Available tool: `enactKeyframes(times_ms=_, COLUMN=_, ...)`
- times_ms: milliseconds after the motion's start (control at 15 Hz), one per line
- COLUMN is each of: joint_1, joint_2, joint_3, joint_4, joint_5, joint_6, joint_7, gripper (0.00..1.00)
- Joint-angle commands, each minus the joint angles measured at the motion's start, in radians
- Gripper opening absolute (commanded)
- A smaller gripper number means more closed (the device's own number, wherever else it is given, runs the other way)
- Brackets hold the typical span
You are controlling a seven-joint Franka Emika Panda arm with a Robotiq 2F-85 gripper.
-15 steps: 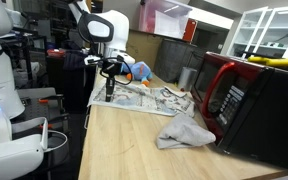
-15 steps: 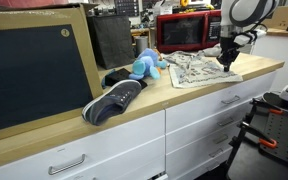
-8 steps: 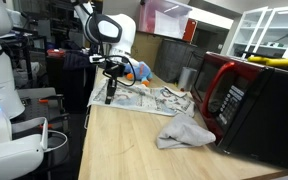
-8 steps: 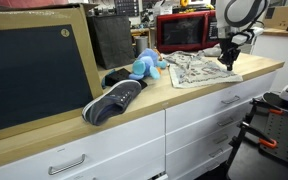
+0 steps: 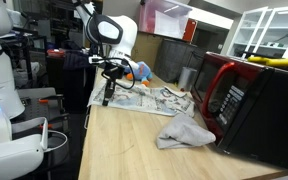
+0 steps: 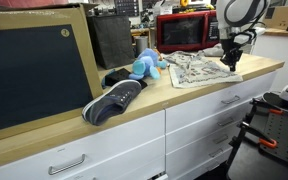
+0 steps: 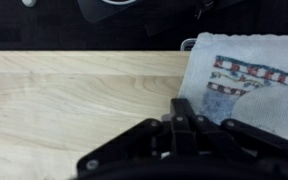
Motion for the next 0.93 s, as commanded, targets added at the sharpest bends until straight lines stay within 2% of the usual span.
enactKeyframes(times_ms=0, joint_1=0.005, joint_2=0.046, joint_3=-0.023, joint_4=0.032, joint_5=0.063, joint_6=0.034, joint_7=-0.084, gripper=0.00)
enactKeyframes(times_ms=133, joint_1=0.002, joint_2=0.040, joint_3=-0.032, joint_4=0.062, joint_5=0.122, joint_6=-0.002, joint_7=-0.170, gripper=0.00)
enactKeyframes(times_ms=200, joint_1=-0.001, joint_2=0.040, joint_3=-0.037, joint_4=0.086, joint_5=0.161, joint_6=-0.029, joint_7=-0.222, gripper=0.16)
enactKeyframes(times_ms=267, joint_1=-0.005, joint_2=0.042, joint_3=-0.041, joint_4=0.114, joint_5=0.201, joint_6=-0.053, joint_7=-0.273, gripper=0.28)
enactKeyframes(times_ms=467, joint_1=-0.015, joint_2=0.061, joint_3=-0.055, joint_4=0.263, joint_5=0.313, joint_6=-0.177, joint_7=-0.389, gripper=0.49)
enactKeyframes(times_ms=600, joint_1=-0.013, joint_2=0.109, joint_3=-0.053, joint_4=0.411, joint_5=0.362, joint_6=-0.291, joint_7=-0.364, gripper=0.65)
enactKeyframes(times_ms=733, joint_1=-0.002, joint_2=0.169, joint_3=-0.044, joint_4=0.535, joint_5=0.369, joint_6=-0.353, joint_7=-0.287, gripper=0.78)
enactKeyframes(times_ms=867, joint_1=0.003, joint_2=0.194, joint_3=-0.042, joint_4=0.587, joint_5=0.336, joint_6=-0.381, joint_7=-0.254, gripper=0.93)
